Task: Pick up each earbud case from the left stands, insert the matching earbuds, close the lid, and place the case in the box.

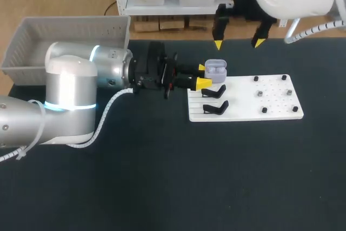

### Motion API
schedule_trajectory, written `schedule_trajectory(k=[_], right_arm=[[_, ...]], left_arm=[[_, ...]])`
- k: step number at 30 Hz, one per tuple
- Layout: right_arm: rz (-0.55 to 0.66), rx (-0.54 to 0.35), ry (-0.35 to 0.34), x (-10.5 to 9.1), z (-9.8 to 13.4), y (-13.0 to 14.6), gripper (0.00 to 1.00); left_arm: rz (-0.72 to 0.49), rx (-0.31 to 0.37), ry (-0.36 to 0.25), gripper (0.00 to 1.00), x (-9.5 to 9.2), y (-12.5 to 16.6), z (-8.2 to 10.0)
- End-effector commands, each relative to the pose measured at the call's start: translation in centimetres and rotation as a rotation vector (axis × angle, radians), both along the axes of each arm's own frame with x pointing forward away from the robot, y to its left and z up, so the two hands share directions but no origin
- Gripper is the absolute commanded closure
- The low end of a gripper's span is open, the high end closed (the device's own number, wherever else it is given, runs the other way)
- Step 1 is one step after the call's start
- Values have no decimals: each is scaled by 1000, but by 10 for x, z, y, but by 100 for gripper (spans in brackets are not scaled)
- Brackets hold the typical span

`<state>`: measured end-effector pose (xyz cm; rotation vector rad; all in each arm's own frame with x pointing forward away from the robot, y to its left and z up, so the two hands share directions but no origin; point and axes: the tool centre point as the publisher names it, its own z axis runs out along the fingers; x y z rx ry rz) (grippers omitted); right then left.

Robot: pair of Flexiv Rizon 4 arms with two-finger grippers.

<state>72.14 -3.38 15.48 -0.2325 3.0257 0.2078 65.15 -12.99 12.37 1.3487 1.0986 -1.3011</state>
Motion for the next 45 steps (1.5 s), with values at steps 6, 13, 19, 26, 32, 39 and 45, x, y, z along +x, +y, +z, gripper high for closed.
schedule_trajectory(k=[6, 13, 19, 26, 32, 39, 45], right_arm=[[53, -14, 56, -9, -8, 0, 0], [118, -15, 93, -29, -7, 5, 0], [171, 3, 125, -42, 0, 9, 0], [96, -36, -71, -38, 27, -4, 0], [92, -41, -255, -54, 79, -24, 0], [85, 7, -370, -88, 113, -49, 0], [85, 7, -370, -88, 113, -49, 0]], left_arm=[[3, -2, -2, 100, -1, 0, -1], [3, -2, -2, 100, -1, 0, -1], [3, -2, -2, 100, -1, 0, -1], [3, -2, -2, 100, -1, 0, -1], [3, -2, -2, 100, -1, 0, -1], [86, 0, -6, 100, -5, 39, 22], [220, 19, -49, 100, -4, 83, 51]])
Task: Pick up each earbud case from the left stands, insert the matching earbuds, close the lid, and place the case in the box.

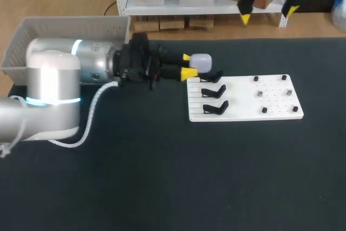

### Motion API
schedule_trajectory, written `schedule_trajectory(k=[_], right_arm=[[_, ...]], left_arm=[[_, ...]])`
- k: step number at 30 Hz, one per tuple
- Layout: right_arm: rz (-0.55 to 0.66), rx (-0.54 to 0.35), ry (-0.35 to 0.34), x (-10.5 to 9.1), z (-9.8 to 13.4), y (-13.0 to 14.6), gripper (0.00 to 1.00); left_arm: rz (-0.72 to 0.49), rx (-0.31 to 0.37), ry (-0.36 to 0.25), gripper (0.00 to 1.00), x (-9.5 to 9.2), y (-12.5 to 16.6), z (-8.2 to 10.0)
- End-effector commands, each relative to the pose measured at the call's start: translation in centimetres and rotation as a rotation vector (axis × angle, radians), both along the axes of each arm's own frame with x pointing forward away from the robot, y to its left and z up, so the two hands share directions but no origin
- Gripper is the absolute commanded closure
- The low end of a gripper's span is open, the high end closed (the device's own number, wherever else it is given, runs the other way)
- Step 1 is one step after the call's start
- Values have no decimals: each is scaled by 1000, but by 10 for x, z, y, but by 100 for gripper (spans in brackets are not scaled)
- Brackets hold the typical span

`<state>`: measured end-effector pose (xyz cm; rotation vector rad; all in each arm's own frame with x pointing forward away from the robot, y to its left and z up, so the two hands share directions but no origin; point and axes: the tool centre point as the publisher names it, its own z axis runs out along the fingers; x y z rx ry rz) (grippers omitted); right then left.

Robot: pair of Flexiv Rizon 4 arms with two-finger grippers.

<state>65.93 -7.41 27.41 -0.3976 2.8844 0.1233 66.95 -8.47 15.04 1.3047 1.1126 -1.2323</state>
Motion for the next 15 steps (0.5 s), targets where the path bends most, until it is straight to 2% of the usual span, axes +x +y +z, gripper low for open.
schedule_trajectory(k=[1, 2, 4, 6, 8, 9, 10, 11, 15], right_arm=[[-13, 67, -228, -26, -6, -9, 0], [-13, 67, -228, -26, -6, -9, 0], [-13, 67, -228, -26, -6, -9, 0], [-13, 67, -228, -26, -6, -9, 0], [-13, 67, -228, -26, -6, -9, 0], [-13, 67, -228, -26, -6, -9, 0], [-13, 67, -228, -26, -6, -9, 0], [-13, 67, -228, -26, -6, -9, 0], [-13, 67, -228, -26, -6, -9, 0]], left_arm=[[180, 37, -39, 100, -19, 47, 28], [209, 67, -60, 100, -15, 57, 31], [289, 82, -58, 100, -4, 79, 32], [363, 131, -81, 100, 9, 101, 31], [451, 154, -63, 100, 26, 127, 23], [498, 192, -75, 100, 38, 140, 19], [535, 204, -62, 100, 48, 150, 15], [569, 201, -53, 100, 55, 158, 12], [704, 273, -63, 100, 87, 192, 8]])
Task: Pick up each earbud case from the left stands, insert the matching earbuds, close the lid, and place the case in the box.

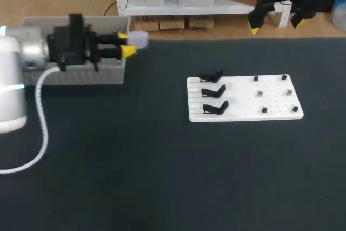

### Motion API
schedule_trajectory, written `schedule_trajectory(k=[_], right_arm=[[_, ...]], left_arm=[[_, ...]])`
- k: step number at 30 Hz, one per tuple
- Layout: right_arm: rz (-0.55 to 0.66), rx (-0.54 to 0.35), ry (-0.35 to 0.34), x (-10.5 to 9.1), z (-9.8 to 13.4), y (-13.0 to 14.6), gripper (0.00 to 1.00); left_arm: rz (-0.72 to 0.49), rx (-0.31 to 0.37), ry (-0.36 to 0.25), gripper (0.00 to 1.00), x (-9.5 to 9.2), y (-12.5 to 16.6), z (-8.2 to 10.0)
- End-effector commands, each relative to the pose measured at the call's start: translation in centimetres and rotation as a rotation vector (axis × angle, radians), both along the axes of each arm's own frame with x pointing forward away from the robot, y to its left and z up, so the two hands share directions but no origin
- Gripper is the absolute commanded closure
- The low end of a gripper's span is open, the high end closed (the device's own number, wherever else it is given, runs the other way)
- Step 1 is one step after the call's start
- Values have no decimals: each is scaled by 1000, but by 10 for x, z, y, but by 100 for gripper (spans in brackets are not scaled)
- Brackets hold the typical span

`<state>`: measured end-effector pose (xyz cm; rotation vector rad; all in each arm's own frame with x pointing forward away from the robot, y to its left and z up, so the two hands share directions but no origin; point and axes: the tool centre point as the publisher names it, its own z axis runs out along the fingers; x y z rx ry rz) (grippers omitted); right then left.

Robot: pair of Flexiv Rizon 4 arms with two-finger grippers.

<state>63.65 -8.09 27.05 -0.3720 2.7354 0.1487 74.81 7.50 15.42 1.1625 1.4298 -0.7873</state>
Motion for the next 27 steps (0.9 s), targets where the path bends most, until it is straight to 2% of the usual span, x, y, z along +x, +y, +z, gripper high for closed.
schedule_trajectory(k=[1, 4, 8, 11, 14, 16, 18, 22, 27], right_arm=[[-6, 24, -83, -3, -2, -2, 0], [-6, 24, -83, -3, -2, -2, 0], [-6, 24, -83, -3, -2, -2, 0], [-6, 24, -83, -3, -2, -2, 0], [-6, 24, -83, -3, -2, -2, 0], [-6, 24, -83, -3, -2, -2, 0], [-6, 24, -83, -3, -2, -2, 0], [-6, 24, -83, -3, -2, -2, 0], [-6, 24, -83, -3, -2, -2, 0]], left_arm=[[305, 77, -33, 100, 16, 41, 3], [368, 90, -19, 100, 30, 59, 0], [419, 163, -17, 100, 55, 87, -2], [440, 171, 8, 100, 69, 101, -7], [438, 180, 17, 100, 82, 104, -10], [391, 205, 33, 100, 91, 97, -14], [387, 210, 48, 0, 97, 93, -15], [443, 178, 48, 0, 106, 91, -16], [424, 155, 22, 0, 104, 85, -12]])
